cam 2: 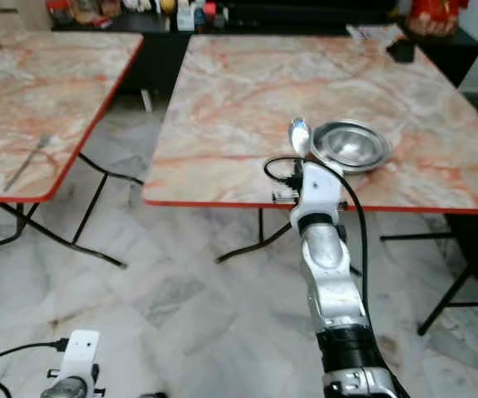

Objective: Setting the table

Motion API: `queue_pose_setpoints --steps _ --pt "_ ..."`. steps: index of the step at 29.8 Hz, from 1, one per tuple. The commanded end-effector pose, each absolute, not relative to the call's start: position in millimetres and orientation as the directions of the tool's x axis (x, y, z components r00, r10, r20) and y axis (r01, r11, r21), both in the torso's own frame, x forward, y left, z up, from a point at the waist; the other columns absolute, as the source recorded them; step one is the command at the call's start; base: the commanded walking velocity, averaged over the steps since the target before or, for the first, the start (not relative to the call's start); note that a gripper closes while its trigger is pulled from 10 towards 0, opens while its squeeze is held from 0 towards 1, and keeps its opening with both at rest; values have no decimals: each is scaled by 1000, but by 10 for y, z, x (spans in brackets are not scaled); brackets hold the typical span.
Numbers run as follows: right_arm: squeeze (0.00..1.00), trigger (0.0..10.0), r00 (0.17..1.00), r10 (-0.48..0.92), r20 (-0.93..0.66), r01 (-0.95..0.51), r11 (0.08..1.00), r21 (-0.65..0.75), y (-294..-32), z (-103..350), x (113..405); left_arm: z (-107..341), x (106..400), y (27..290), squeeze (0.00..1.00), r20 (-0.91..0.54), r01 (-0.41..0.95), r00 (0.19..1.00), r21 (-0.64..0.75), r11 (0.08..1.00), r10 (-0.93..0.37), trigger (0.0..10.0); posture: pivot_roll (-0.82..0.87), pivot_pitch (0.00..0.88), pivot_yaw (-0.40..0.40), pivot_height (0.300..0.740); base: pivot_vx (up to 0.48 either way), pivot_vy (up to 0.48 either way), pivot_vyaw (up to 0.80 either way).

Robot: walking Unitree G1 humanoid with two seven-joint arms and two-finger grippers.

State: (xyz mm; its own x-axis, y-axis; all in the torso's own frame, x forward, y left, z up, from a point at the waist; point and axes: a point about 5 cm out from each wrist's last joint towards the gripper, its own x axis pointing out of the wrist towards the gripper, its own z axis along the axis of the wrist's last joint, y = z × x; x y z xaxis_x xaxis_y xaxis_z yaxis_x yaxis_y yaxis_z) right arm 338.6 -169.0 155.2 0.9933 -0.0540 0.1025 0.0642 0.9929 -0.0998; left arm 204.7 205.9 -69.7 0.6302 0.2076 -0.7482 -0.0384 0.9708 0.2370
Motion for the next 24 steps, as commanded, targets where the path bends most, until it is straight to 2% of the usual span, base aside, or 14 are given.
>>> queue_pose_setpoints --steps 1,12,24 --pt "0 10000 992 -41 119 52 995 -88 -1628 1599 3395 -710 1991 2156 0 -756 -46 613 258 965 231 10000 -36 134 -20 740 0 -382 0" --pt "0 10000 993 -62 105 71 994 -84 -1652 1572 3393 -723 1957 2178 0 -759 -44 606 267 963 238 10000 -39 136 -16 740 0 -365 0" --pt "0 10000 992 -68 108 77 994 -79 -1661 1580 3397 -721 1964 2158 0 -757 -62 619 218 974 209 10000 -40 134 -18 740 21 0 0"
